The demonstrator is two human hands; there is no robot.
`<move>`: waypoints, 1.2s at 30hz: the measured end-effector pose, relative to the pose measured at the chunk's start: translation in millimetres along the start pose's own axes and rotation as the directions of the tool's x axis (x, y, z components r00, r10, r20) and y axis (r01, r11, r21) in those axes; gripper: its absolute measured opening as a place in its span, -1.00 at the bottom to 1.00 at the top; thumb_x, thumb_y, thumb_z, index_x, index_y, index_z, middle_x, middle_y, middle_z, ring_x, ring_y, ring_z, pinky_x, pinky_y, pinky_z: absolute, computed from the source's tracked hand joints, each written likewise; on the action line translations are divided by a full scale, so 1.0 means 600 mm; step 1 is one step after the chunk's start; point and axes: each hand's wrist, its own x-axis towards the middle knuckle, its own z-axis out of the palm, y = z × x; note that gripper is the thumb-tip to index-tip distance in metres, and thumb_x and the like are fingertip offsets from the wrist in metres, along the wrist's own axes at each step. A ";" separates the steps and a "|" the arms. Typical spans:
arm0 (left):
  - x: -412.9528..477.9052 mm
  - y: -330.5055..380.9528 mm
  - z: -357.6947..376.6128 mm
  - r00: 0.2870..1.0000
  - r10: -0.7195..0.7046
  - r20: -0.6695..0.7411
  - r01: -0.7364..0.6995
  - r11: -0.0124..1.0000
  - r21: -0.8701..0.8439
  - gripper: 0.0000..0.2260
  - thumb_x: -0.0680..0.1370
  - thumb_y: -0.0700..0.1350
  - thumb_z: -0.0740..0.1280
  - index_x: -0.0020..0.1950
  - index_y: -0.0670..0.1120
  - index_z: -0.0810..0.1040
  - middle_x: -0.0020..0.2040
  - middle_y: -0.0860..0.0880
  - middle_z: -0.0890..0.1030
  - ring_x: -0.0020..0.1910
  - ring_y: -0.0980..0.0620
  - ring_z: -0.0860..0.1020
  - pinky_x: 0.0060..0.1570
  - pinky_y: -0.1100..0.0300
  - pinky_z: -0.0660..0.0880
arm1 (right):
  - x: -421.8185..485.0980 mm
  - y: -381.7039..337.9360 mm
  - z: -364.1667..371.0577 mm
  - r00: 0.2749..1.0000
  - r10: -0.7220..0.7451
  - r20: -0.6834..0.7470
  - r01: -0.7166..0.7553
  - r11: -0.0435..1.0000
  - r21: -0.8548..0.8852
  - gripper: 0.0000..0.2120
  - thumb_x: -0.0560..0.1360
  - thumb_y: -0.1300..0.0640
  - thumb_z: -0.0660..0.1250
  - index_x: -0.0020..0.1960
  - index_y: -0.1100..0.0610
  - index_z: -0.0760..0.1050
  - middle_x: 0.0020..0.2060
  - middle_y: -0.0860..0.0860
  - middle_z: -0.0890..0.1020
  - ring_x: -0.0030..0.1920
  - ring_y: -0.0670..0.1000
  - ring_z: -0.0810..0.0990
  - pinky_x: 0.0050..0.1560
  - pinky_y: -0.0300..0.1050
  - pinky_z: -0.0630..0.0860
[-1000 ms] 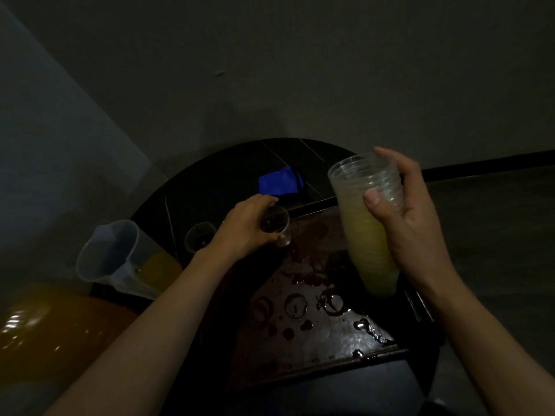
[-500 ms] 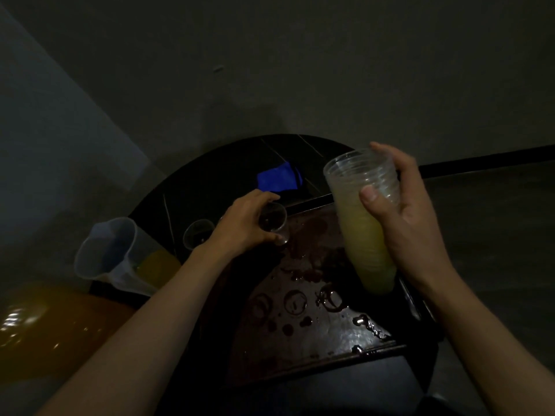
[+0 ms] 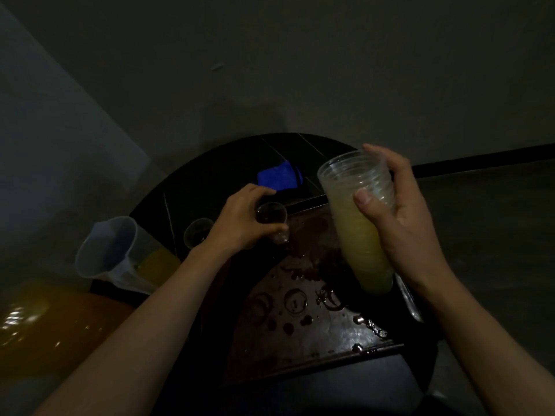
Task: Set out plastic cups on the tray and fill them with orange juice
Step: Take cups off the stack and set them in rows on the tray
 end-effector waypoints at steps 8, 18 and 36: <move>0.019 0.130 -0.143 0.998 0.040 0.051 -0.010 0.869 -0.495 -0.72 0.65 -0.01 0.28 0.24 -0.12 0.61 0.15 -0.09 0.68 0.12 0.07 0.64 0.14 0.16 0.56 | 0.002 -0.003 0.007 0.996 0.044 0.083 -0.043 0.999 -0.013 -0.51 0.41 -0.25 0.33 0.33 -0.32 0.37 0.11 -0.40 0.56 0.11 -0.24 0.59 0.02 -0.20 0.52; 0.018 0.222 -0.166 0.920 0.211 0.331 -0.175 0.975 -0.135 -0.46 0.29 0.37 0.45 0.11 0.06 0.67 -0.05 0.12 0.68 -0.08 0.14 0.65 0.00 0.00 0.64 | -0.004 -0.019 0.000 0.975 0.056 0.216 -0.046 0.998 -0.052 -0.57 0.45 -0.13 0.37 0.29 -0.22 0.39 0.13 -0.36 0.54 0.11 -0.31 0.57 -0.07 -0.49 0.45; 0.041 0.229 -0.198 0.972 0.185 0.144 -0.131 0.938 -0.322 -0.59 0.30 0.21 0.43 -0.01 -0.01 0.51 -0.05 -0.11 0.59 -0.12 -0.01 0.57 -0.25 0.07 0.51 | -0.011 -0.003 -0.029 0.966 0.097 0.242 -0.074 0.992 -0.104 -0.50 0.38 -0.29 0.34 0.30 -0.28 0.39 0.08 -0.30 0.59 0.05 -0.22 0.61 -0.10 -0.45 0.47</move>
